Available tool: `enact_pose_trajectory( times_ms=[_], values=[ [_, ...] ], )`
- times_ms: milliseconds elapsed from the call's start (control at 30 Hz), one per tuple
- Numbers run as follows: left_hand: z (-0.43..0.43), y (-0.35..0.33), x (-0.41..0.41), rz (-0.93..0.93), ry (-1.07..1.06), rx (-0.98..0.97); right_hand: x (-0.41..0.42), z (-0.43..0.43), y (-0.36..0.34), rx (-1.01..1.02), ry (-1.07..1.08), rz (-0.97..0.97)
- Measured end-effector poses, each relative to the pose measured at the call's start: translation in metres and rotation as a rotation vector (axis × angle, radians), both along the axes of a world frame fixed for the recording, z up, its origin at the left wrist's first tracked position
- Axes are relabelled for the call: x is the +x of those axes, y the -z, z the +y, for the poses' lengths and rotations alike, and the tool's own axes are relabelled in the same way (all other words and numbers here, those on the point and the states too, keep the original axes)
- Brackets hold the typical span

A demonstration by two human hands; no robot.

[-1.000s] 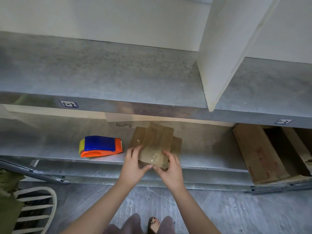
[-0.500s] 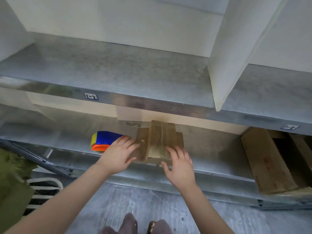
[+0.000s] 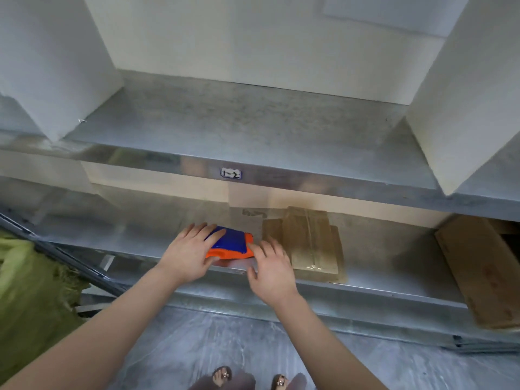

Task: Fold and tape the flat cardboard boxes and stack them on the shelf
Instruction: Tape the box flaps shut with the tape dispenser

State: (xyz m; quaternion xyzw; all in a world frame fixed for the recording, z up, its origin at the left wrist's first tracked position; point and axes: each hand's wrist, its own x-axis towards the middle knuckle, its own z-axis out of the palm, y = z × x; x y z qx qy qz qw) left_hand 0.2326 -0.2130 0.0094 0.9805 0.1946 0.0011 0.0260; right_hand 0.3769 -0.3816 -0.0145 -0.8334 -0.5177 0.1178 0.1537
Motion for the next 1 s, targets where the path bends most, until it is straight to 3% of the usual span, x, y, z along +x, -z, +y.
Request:
enact_pose_trajectory(
  times_ms=[300,533,1000],
  values=[
    [0.037,0.023,0.032,0.134,0.058,-0.166,-0.008,0.02,0.033,-0.142,0.259,0.115],
    [0.049,0.024,0.046,0.17,0.091,-0.316,-0.003,0.017,0.041,-0.151,0.289,0.163],
    [0.039,-0.002,0.012,-0.036,0.095,-0.395,0.008,0.017,0.044,-0.041,0.383,0.34]
  ],
)
